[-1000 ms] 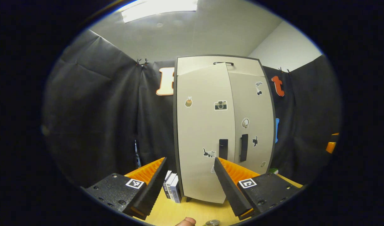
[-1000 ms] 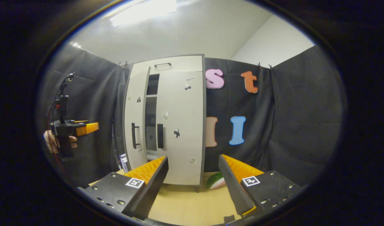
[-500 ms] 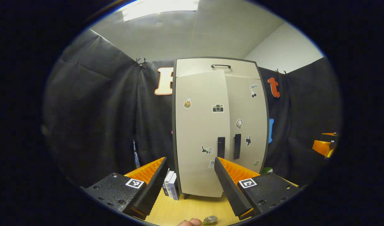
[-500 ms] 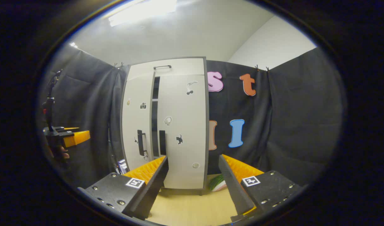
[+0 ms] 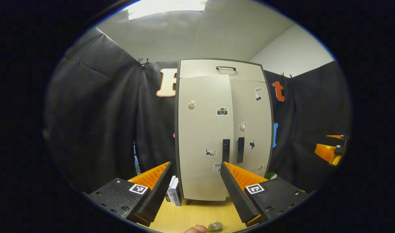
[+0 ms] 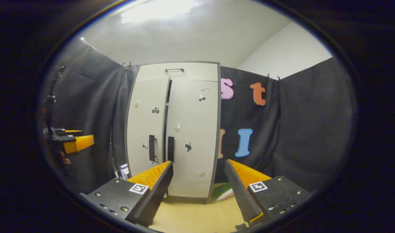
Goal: Grasp the bottle in the cabinet with the left hand and place it on the coaster, then close the right door with the right hand and the left door with the left hand.
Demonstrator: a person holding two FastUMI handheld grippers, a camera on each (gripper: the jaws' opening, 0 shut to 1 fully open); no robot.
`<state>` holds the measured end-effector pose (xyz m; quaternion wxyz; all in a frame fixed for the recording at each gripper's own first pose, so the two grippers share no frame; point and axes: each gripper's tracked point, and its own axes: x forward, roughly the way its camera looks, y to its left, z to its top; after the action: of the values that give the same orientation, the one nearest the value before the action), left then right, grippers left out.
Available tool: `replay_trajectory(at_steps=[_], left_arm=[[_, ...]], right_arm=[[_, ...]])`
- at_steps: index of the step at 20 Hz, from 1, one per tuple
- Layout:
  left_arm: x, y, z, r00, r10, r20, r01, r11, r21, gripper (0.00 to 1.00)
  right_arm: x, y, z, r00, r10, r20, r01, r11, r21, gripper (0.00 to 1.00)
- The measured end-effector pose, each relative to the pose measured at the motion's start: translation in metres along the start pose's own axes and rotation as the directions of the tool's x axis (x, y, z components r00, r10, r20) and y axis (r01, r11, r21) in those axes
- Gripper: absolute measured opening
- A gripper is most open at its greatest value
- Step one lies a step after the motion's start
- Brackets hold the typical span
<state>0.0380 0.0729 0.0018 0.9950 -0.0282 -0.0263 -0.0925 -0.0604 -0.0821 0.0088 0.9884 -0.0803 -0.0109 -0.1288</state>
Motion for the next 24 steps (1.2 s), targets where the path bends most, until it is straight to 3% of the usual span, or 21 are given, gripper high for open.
replay_trajectory(at_steps=[10, 14, 17, 24], left_arm=[[-0.017, 0.013, 0.013, 1.0, 0.01, 0.009, -0.01, 1.0, 0.004, 0.94], [-0.022, 0.025, 0.019, 0.999, 0.039, 0.023, -0.039, 0.999, 0.017, 0.94], [-0.027, 0.046, 0.024, 0.993, 0.107, 0.049, -0.109, 0.994, 0.031, 0.95], [-0.03, 0.047, 0.015, 0.998, 0.061, 0.013, -0.062, 0.997, 0.043, 0.95]], right_arm=[[-0.011, 0.012, 0.004, 1.0, 0.023, -0.016, -0.023, 0.999, 0.031, 0.97], [-0.013, 0.012, 0.006, 1.0, 0.022, -0.011, -0.021, 0.999, 0.028, 0.97], [-0.013, 0.013, 0.004, 1.0, 0.021, -0.022, -0.02, 0.999, 0.029, 0.97], [-0.014, 0.027, 0.004, 0.999, 0.035, 0.003, -0.035, 0.999, 0.013, 0.97]])
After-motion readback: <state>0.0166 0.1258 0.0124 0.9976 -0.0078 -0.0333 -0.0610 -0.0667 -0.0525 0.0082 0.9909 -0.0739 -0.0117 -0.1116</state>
